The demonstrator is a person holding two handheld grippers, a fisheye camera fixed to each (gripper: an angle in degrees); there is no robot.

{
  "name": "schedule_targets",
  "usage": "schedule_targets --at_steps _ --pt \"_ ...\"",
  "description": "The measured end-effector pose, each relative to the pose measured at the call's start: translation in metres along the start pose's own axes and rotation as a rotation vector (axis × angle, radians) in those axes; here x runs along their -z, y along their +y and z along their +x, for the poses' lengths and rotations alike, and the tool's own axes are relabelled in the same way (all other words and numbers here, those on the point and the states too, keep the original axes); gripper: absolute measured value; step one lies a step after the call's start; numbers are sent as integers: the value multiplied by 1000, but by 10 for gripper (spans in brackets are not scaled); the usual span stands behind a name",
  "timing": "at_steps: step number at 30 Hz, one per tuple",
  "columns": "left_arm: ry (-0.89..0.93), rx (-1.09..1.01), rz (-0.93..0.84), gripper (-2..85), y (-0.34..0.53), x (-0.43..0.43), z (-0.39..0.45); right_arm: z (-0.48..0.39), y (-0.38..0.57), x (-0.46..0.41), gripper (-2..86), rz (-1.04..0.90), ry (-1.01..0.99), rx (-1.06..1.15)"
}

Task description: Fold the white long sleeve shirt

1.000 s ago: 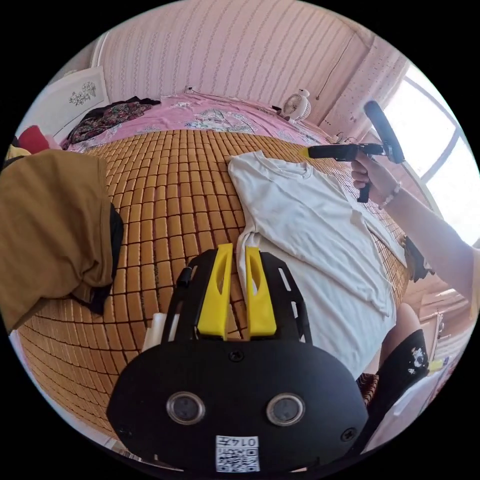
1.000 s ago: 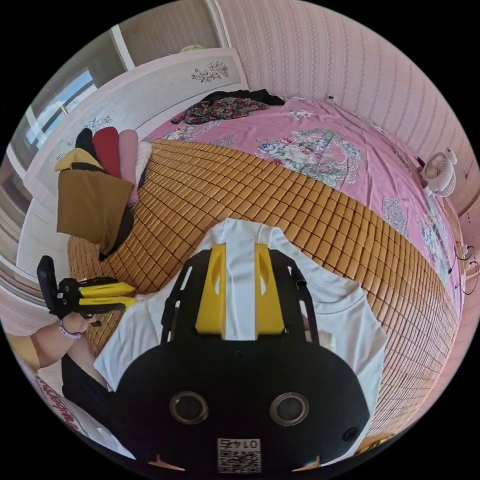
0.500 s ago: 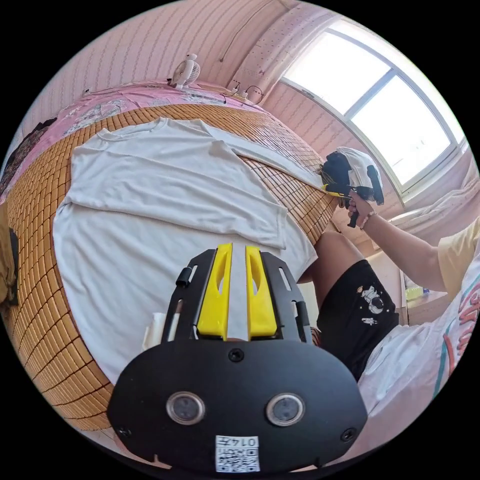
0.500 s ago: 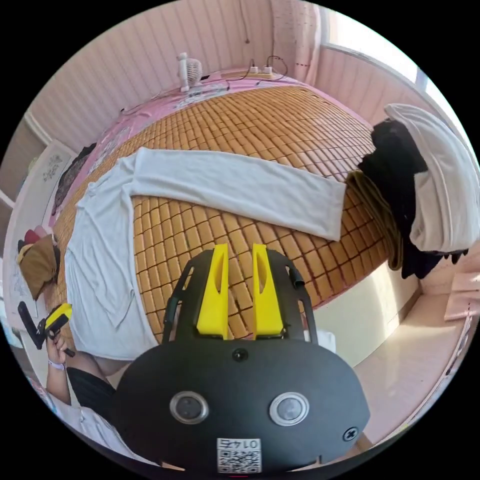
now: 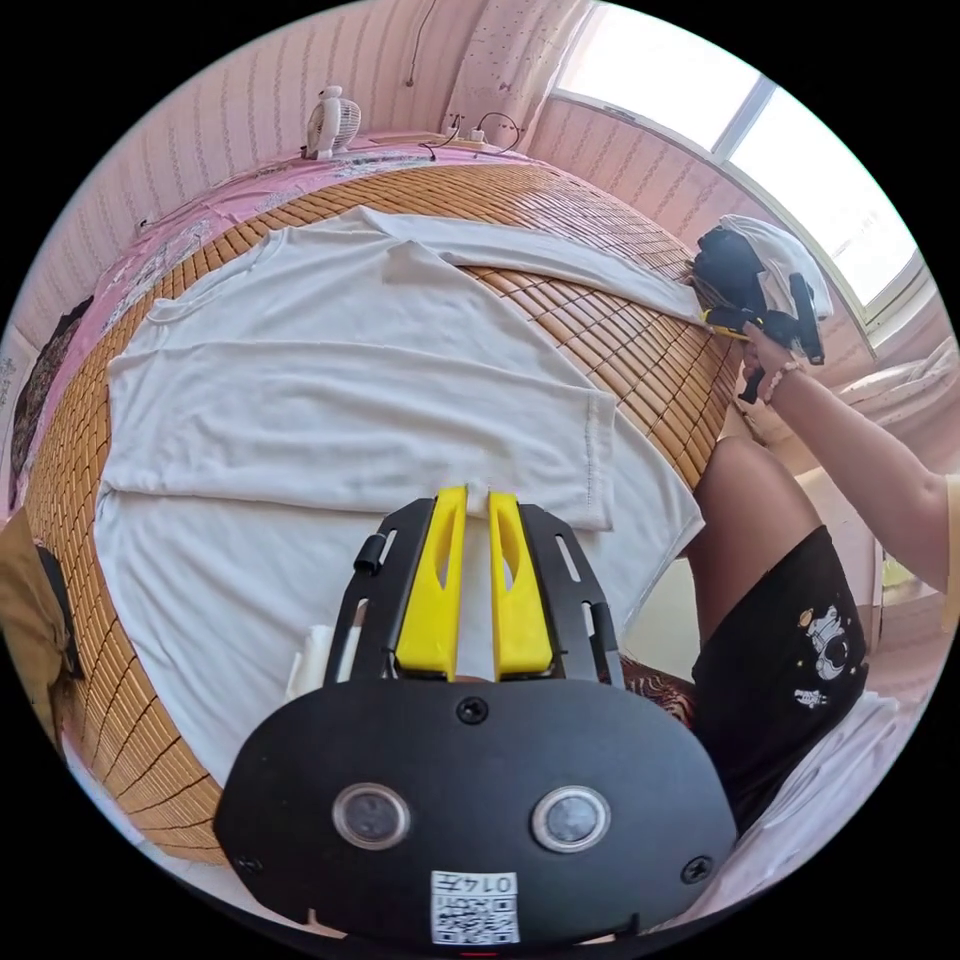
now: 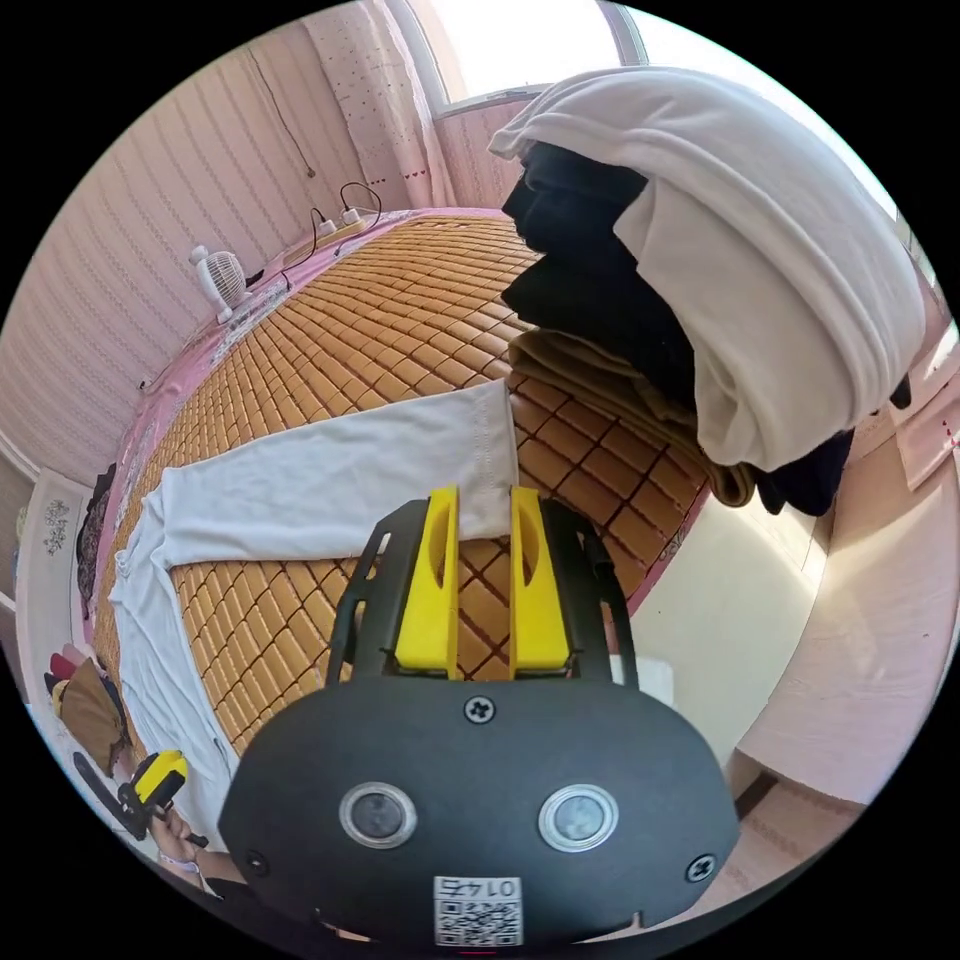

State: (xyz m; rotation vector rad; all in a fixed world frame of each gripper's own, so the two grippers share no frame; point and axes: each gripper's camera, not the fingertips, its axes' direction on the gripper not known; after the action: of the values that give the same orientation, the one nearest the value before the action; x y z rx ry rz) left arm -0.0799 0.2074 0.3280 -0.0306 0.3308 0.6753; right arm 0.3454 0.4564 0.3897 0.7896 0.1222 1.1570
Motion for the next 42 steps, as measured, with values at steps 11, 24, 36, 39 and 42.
schedule_targets --at_steps 11,24,36,39,42 --pt "98 46 8 26 12 2 -16 23 25 1 8 39 -35 -24" --pt "186 178 268 54 85 92 -63 -135 54 140 6 398 -936 473" --pt "-54 547 367 52 231 183 -140 -302 298 128 75 -351 -1260 1484" --pt "-50 585 358 53 242 187 -150 -298 338 90 85 -542 -1086 1465" --pt "-12 557 326 57 235 185 -151 -292 345 75 85 -621 -1049 1377"
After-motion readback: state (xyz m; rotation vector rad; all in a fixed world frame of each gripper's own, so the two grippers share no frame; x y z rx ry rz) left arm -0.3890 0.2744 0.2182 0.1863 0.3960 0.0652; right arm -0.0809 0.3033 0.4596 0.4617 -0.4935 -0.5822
